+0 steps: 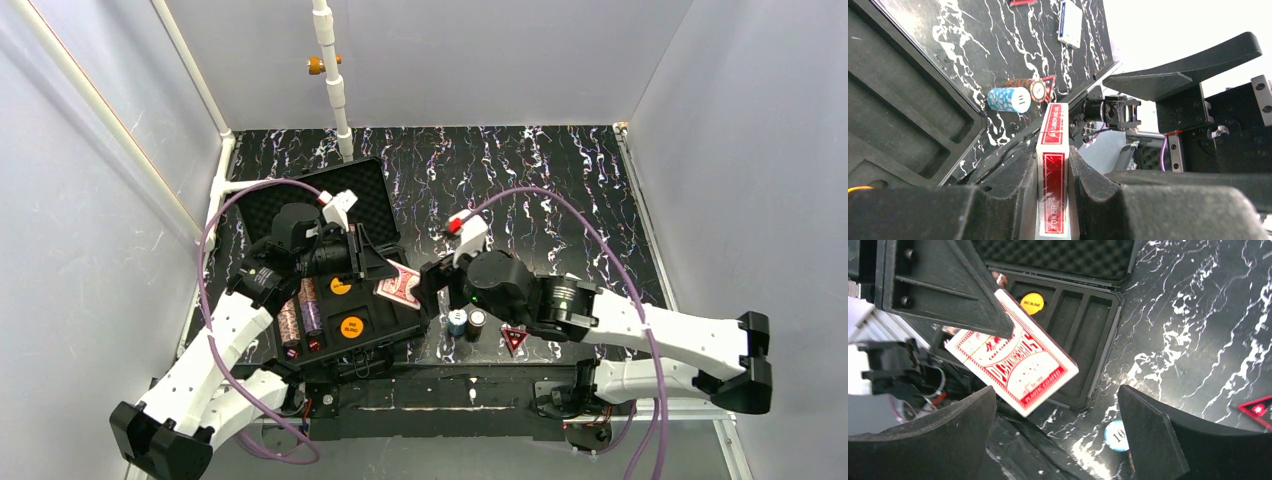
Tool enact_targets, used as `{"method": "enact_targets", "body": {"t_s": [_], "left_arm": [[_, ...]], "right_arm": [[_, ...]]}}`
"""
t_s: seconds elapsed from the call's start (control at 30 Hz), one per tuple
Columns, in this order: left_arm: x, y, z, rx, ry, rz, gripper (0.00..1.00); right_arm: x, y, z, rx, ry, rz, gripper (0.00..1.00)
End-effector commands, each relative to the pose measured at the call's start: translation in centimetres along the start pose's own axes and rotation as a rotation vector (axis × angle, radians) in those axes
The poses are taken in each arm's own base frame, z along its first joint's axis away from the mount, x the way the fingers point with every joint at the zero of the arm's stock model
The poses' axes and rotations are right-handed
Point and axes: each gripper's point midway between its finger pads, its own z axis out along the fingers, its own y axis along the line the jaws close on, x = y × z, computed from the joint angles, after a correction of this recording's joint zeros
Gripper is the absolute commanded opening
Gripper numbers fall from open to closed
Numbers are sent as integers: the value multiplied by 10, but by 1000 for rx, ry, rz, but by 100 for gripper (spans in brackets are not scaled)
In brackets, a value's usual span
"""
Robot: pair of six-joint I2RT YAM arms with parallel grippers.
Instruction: Pack up texas hold em set
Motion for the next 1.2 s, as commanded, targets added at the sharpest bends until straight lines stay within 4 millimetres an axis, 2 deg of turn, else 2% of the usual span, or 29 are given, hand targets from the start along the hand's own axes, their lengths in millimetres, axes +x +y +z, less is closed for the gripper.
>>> {"method": "enact_targets", "body": {"t_s": [0.0,0.13,0.37,0.6,0.87,1.17], "left_arm": [[-23,-18,-13,23,-135,56,0],[-36,-24,-22,36,-247,60,0],[-51,-24,-31,66,-408,-1,0],[-59,-15,-36,70,-515,-81,0],[-61,-2,-46,115,-641,-220,0],[-64,-12,-62,193,-710,-273,0]], "right_arm": [[-22,-9,-15,46,-137,322,98],[-21,-9,-23,18,-175,532,98],[-37,1,-34,-129,-296,800,98],[-54,13,-30,-201,-354,842,93],[-58,15,-22,-247,-402,983,81],[-58,17,-8,-220,-395,1045,75]]}}
